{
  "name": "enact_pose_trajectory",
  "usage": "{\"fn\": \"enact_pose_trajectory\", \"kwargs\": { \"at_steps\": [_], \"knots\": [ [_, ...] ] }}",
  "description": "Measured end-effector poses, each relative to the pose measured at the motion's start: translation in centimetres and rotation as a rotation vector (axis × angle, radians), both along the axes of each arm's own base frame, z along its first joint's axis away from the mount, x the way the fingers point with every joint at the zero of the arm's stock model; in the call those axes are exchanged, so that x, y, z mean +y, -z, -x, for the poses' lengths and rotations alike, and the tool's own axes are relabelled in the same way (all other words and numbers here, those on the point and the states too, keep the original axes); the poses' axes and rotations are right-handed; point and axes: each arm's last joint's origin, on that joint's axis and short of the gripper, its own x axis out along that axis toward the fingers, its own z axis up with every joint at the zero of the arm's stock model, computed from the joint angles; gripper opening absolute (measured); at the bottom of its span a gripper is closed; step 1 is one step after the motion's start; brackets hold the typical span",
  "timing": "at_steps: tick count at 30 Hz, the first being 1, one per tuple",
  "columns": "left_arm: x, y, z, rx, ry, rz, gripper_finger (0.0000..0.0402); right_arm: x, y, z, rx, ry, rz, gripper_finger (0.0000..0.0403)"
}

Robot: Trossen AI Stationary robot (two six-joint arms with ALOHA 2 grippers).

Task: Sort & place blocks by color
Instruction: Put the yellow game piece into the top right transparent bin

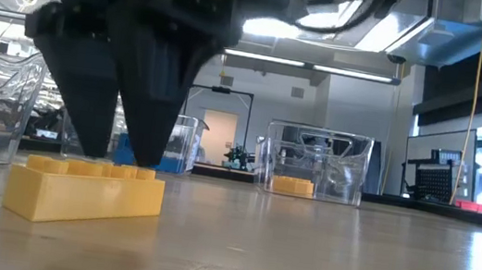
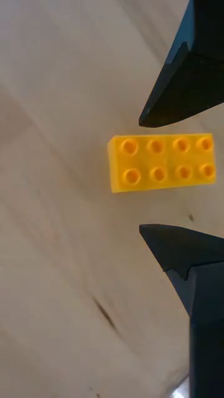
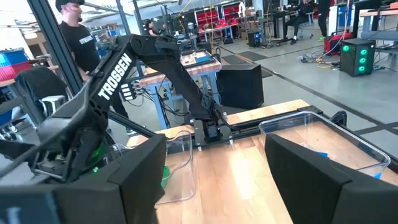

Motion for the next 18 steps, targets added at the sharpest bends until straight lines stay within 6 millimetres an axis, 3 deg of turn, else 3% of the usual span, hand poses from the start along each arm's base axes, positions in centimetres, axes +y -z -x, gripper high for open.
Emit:
{"fn": "enact_pose_trajectory", "kwargs": {
  "at_steps": [18],
  "knots": [
    [0.5, 2.8, -0.1, -0.014, 0.02, 0.088, 0.0257, 0.0, 0.0, 0.0, 0.0, 0.0, 0.033, 0.0276]
  ]
}}
